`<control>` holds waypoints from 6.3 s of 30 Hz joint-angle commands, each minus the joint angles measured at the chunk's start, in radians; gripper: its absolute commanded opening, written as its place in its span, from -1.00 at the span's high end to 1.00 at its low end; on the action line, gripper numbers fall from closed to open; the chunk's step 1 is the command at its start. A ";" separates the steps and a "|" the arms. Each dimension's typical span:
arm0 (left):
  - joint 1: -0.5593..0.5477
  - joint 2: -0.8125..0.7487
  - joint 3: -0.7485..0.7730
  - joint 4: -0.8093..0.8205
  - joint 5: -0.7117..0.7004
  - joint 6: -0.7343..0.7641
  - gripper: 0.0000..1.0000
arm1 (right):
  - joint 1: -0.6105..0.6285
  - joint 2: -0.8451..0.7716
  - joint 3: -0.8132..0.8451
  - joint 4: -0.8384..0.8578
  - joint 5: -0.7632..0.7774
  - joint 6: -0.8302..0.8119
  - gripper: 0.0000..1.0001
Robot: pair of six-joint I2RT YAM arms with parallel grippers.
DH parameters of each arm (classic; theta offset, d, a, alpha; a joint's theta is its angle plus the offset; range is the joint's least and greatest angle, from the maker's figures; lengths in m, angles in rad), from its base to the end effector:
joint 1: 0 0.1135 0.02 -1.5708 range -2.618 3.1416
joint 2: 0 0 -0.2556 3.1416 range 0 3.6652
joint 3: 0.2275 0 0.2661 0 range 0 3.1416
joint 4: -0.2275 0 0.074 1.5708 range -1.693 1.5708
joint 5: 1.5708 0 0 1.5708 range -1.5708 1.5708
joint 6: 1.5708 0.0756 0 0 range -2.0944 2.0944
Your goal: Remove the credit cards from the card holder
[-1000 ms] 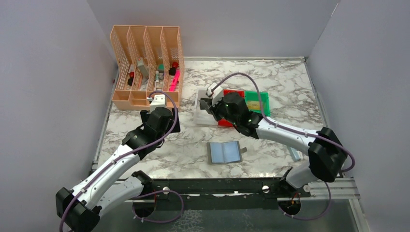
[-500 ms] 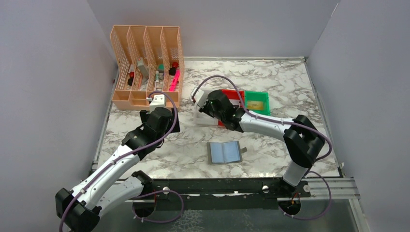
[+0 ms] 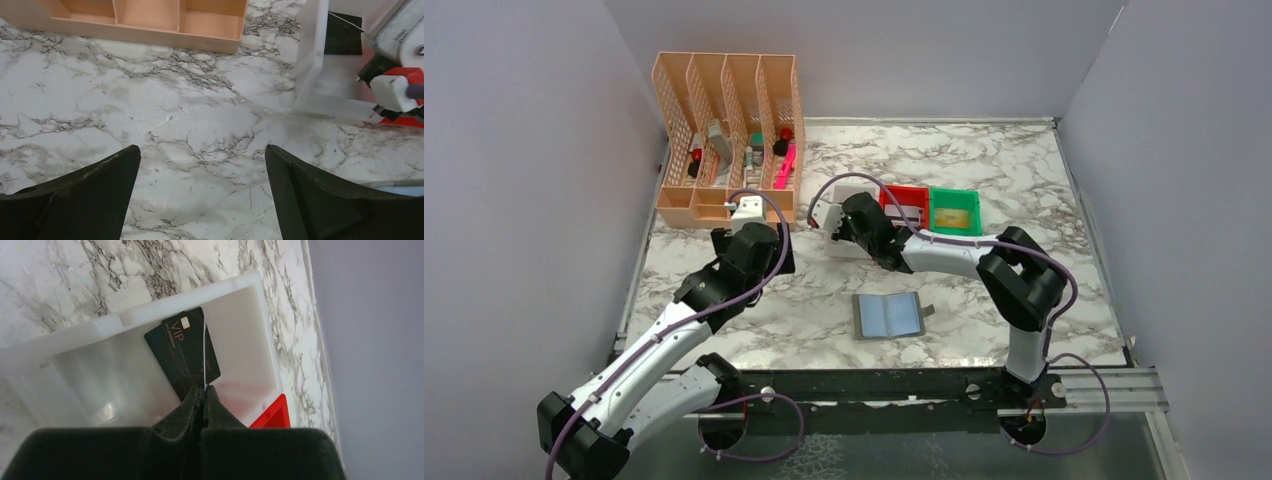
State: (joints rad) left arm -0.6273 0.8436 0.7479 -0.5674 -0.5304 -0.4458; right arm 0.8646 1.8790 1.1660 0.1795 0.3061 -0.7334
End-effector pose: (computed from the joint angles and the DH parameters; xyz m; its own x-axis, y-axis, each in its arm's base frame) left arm 0.2035 -0.1003 0.2537 -0.5288 -0.0760 -0.8453 -0.0493 0.9971 -0.0588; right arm 0.3150 0.3342 0.1586 0.1277 -0.8338 -0.5371 -0.6348 0.3474 -0.6902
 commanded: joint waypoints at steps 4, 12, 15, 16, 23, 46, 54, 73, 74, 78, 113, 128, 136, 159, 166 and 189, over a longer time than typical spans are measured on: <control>0.005 -0.030 -0.007 0.002 -0.041 0.012 -0.98 | 0.001 0.100 0.066 0.095 0.016 -0.111 0.97; 0.004 -0.095 -0.016 -0.003 -0.089 0.001 -0.98 | -0.007 0.155 0.077 0.148 0.022 -0.143 0.94; 0.004 -0.118 -0.018 -0.003 -0.099 -0.003 -0.98 | -0.014 0.163 0.074 0.156 0.009 -0.145 0.91; 0.005 -0.123 -0.019 -0.003 -0.101 -0.005 -0.98 | -0.017 0.167 0.074 0.157 0.007 -0.148 0.91; 0.004 -0.123 -0.020 -0.002 -0.099 -0.004 -0.98 | -0.039 0.184 0.077 0.161 -0.002 -0.163 0.85; 0.005 -0.104 -0.021 -0.002 -0.092 -0.001 -0.98 | -0.054 0.148 0.037 0.175 -0.027 -0.115 0.32; 0.004 -0.103 -0.021 -0.003 -0.094 -0.001 -0.98 | -0.065 0.083 0.025 0.161 -0.074 0.022 0.14; 0.006 -0.102 -0.019 -0.001 -0.088 0.000 -0.98 | -0.090 0.101 0.234 -0.375 -0.227 1.106 0.82; 0.006 -0.101 -0.019 -0.002 -0.087 0.001 -0.98 | -0.090 0.112 0.241 -0.377 -0.240 1.108 0.82; 0.006 -0.102 -0.019 -0.001 -0.085 0.001 -0.98 | -0.090 0.170 0.295 -0.423 -0.185 1.111 0.82; 0.006 -0.090 -0.020 -0.002 -0.086 0.002 -0.98 | -0.090 0.321 0.293 -0.246 0.145 1.082 0.36; 0.006 -0.091 -0.020 -0.002 -0.086 0.002 -0.98 | -0.093 0.153 0.132 -0.221 0.103 1.043 0.37; 0.006 -0.092 -0.021 0.000 -0.083 0.003 -0.98 | -0.098 0.056 0.093 -0.227 -0.008 1.052 0.46; 0.012 -0.082 -0.019 -0.001 -0.079 0.005 -0.98 | -0.049 0.218 0.207 -0.410 0.196 1.261 0.60; 0.014 -0.084 -0.019 -0.001 -0.077 0.005 -0.98 | -0.049 0.284 0.269 -0.420 0.262 1.260 0.56; 0.014 -0.079 -0.019 -0.001 -0.065 0.004 -0.98 | -0.049 -0.206 0.044 -0.302 -0.065 1.155 0.26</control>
State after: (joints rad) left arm -0.6209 0.7643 0.7364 -0.5716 -0.5987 -0.4469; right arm 0.8116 1.7969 1.2934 -0.1482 0.3523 0.4435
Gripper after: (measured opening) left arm 0.987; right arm 0.352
